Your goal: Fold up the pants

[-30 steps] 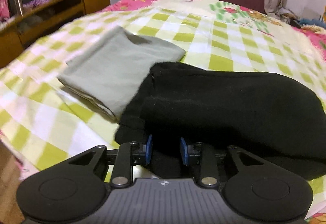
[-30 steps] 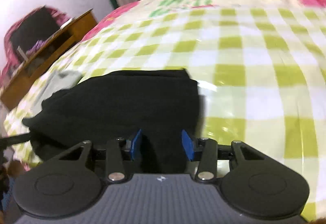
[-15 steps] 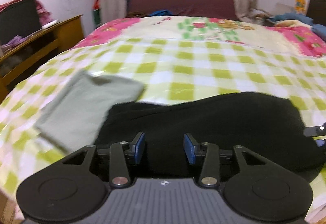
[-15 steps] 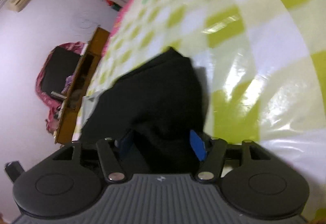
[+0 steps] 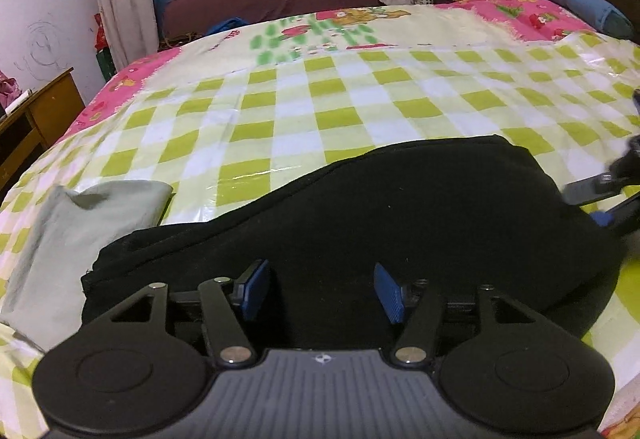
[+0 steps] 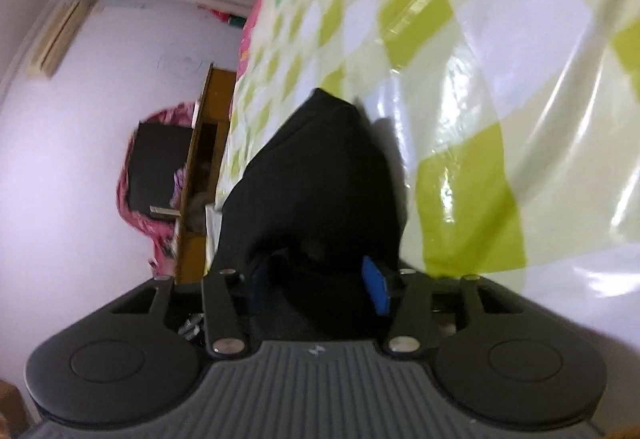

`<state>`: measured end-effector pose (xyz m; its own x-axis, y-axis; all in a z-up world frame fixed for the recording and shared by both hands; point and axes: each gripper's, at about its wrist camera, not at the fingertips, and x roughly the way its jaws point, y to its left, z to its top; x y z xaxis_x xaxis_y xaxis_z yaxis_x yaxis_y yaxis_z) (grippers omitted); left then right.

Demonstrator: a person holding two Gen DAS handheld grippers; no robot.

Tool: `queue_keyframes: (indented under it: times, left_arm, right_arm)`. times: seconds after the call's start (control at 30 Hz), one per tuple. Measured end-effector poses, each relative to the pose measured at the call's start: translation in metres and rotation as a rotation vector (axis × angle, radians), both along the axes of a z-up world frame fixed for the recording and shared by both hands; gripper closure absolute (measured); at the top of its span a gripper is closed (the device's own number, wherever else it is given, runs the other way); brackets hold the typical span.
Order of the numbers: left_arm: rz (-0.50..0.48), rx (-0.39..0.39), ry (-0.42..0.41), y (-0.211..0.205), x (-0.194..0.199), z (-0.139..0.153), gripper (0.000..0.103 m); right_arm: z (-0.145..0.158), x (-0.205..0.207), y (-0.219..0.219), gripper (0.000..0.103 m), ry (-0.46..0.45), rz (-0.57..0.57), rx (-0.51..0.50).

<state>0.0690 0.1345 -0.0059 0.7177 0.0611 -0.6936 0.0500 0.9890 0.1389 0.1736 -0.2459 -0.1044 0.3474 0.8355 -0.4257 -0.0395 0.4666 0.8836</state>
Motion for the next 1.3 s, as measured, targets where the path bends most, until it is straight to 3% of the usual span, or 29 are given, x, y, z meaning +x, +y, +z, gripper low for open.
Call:
queue_keyframes:
  times: [0.1,0.27,0.43,0.5,0.63,0.7,0.77,0.8,0.83,0.97,1.03,1.1,1.17,1.23,1.3]
  left_arm:
    - [-0.009,0.013,0.014,-0.003,0.002,-0.003,0.032]
    - [-0.029,0.011,0.021,-0.012,0.006,-0.005,0.031]
    - [-0.042,0.004,0.029,-0.016,0.010,-0.008,0.030]
    - [-0.045,0.003,0.035,-0.017,0.012,-0.008,0.030]
    - [-0.061,-0.009,0.039,-0.014,0.011,-0.009,0.030]
    - [-0.066,-0.011,0.042,-0.014,0.013,-0.011,0.029]
    - [-0.072,-0.008,0.045,-0.016,0.014,-0.012,0.029]
    - [-0.071,-0.004,0.044,-0.017,0.013,-0.013,0.029]
    - [-0.071,0.000,0.042,-0.018,0.013,-0.013,0.028]
    - [-0.068,-0.009,0.040,-0.018,0.013,-0.015,0.024]
    - [-0.069,-0.004,0.044,-0.019,0.015,-0.017,0.023]
    - [-0.075,0.000,0.046,-0.021,0.015,-0.016,0.023]
    - [-0.088,-0.004,0.048,-0.020,0.013,-0.014,0.021]
    - [-0.092,-0.009,0.056,-0.019,0.014,-0.015,0.021]
    - [-0.099,0.019,0.077,-0.024,0.019,-0.021,0.021]
  right_arm:
    - [0.008,-0.008,-0.018,0.050,0.002,-0.016,-0.107]
    - [-0.014,0.006,-0.012,0.050,0.061,0.015,0.059]
    - [-0.028,0.029,0.002,0.050,0.074,0.006,0.130]
    - [-0.021,0.027,0.002,0.048,0.091,-0.001,0.131]
    - [0.013,0.006,-0.010,0.048,-0.025,0.058,0.231]
    - [0.016,0.010,-0.008,0.046,-0.059,0.066,0.181]
    - [0.002,0.025,-0.004,0.047,0.003,0.063,-0.020]
    - [-0.009,0.032,-0.001,0.052,0.041,0.063,-0.046]
    - [-0.017,0.038,0.001,0.060,0.061,0.064,-0.004]
    - [-0.020,0.047,0.013,0.057,0.053,0.086,0.012]
    - [-0.026,0.047,0.016,0.056,0.099,0.072,0.066]
    - [-0.013,0.040,0.019,0.063,0.097,0.076,0.076]
    - [0.008,0.026,0.015,0.075,0.022,0.091,0.156]
    - [0.013,0.017,0.014,0.076,-0.038,0.102,0.169]
    - [-0.008,0.024,0.028,0.066,0.022,0.086,0.086]
